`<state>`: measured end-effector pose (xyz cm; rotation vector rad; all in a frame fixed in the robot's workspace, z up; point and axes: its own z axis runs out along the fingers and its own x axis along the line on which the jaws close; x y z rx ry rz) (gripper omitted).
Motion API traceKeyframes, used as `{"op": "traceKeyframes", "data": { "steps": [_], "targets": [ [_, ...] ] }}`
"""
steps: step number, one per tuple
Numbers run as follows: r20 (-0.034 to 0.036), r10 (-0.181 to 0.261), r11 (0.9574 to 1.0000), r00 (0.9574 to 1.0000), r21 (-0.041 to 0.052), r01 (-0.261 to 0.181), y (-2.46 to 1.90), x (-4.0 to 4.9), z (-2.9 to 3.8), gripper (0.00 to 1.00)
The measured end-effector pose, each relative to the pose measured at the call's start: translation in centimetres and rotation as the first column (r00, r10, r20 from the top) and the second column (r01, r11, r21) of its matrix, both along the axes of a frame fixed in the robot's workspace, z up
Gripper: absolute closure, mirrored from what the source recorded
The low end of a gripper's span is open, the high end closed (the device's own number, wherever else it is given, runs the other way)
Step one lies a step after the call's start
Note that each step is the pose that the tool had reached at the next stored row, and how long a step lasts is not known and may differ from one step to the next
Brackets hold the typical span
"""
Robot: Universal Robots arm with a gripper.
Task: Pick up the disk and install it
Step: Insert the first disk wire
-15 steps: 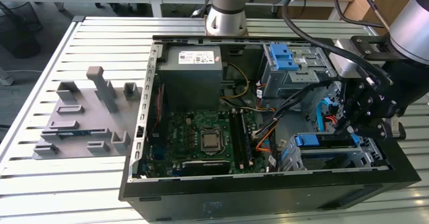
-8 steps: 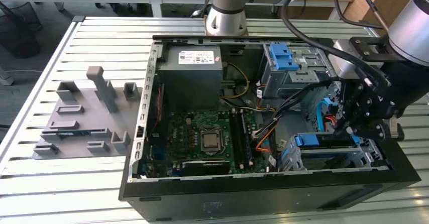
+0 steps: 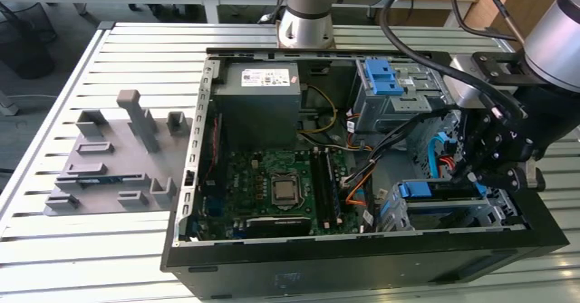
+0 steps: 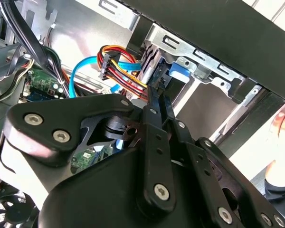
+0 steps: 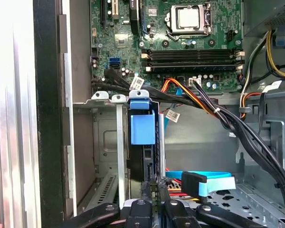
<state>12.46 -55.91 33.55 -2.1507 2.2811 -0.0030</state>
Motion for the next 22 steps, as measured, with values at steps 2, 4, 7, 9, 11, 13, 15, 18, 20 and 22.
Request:
{"op": "traceKeyframes", "data": {
  "steps": [2,4,7,9,11,13,15,18,20,22],
  "targets": [
    [-0.0003,0.000,1.0000,1.0000,0.0001,0.000,0.00,0.06,-0.05,0.83],
    [-0.0005,0.000,1.0000,1.0000,0.0004,0.000,0.00,0.11,-0.07,0.83],
    [-0.0012,0.000,1.0000,1.0000,0.0007,0.000,0.00,0.13,-0.07,0.83],
    [-0.0033,0.000,1.0000,1.0000,0.0008,0.000,0.00,0.18,-0.05,0.83],
    [-0.0057,0.000,1.0000,1.0000,0.0009,0.000,0.00,0.21,0.00,0.83],
    [-0.0072,0.000,1.0000,1.0000,0.0010,0.000,0.00,0.21,0.05,0.83],
    [-0.0080,0.000,1.0000,1.0000,0.0008,0.000,0.00,0.21,0.09,0.83],
    [-0.0083,0.000,1.0000,1.0000,0.0005,0.000,-0.09,0.24,0.10,0.83],
    [-0.0085,0.000,1.0000,1.0000,0.0009,0.000,-0.13,0.32,0.07,0.83],
    [-0.0087,0.000,1.0000,1.0000,0.0008,0.000,-0.13,0.36,0.03,0.83]
  ]
}}
